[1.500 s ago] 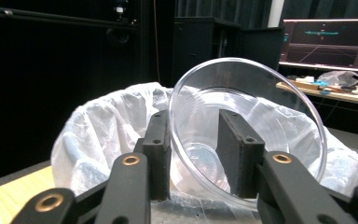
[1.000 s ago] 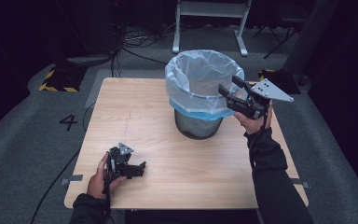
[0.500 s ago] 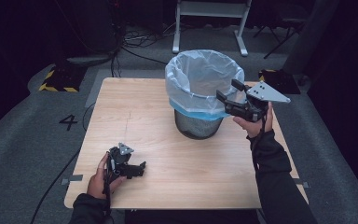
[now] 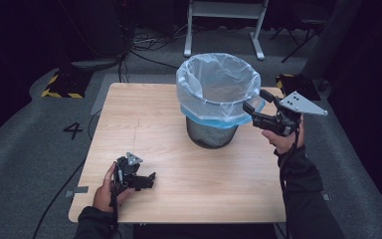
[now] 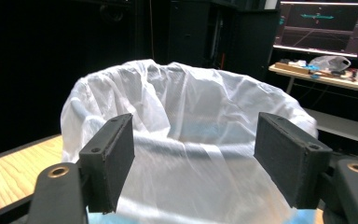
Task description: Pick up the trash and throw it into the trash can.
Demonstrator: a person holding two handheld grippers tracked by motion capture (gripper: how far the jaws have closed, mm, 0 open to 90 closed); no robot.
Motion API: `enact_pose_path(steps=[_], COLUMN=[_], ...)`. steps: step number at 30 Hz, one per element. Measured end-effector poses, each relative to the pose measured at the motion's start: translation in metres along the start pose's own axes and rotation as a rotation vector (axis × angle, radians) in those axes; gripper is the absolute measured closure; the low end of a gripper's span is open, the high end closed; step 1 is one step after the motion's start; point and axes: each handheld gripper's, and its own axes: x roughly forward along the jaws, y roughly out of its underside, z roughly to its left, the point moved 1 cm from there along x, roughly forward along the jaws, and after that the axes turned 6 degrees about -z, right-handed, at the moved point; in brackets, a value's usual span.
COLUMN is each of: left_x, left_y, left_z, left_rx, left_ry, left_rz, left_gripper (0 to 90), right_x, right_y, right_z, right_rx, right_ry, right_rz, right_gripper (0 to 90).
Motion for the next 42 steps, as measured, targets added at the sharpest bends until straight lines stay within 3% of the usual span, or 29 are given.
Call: enact_pose_path(steps=[4, 15, 23, 26, 29, 42], left_x=[0.000, 0.000, 0.000, 0.000, 0.000, 0.000], left_y=[0.000, 0.000, 0.000, 0.000, 0.000, 0.000], left_z=[0.000, 0.000, 0.000, 0.000, 0.000, 0.000], left_rx=[0.000, 0.000, 0.000, -0.001, -0.001, -0.001], left_ry=[0.000, 0.000, 0.000, 0.000, 0.000, 0.000], left_rz=[0.000, 0.000, 0.000, 0.000, 0.000, 0.000], left_gripper=[0.0, 0.0, 0.0, 0.0, 0.0, 0.0], right_x=[-0.013, -0.039, -0.051, -0.054, -0.058, -0.065], right_y=[-0.001, 0.017, 0.031, 0.037, 0.042, 0.069], right_z=[-0.004, -0.012, -0.014, -0.014, -0.014, -0.009], right_rx=[0.014, -0.028, -0.060, -0.050, -0.075, -0.093], right_ry=[-0.006, 0.026, 0.041, 0.028, 0.034, 0.000], right_rz=[-0.011, 0.087, 0.146, 0.161, 0.183, 0.276], right_gripper=[28.1, 27.8, 27.7, 27.7, 27.7, 27.6])
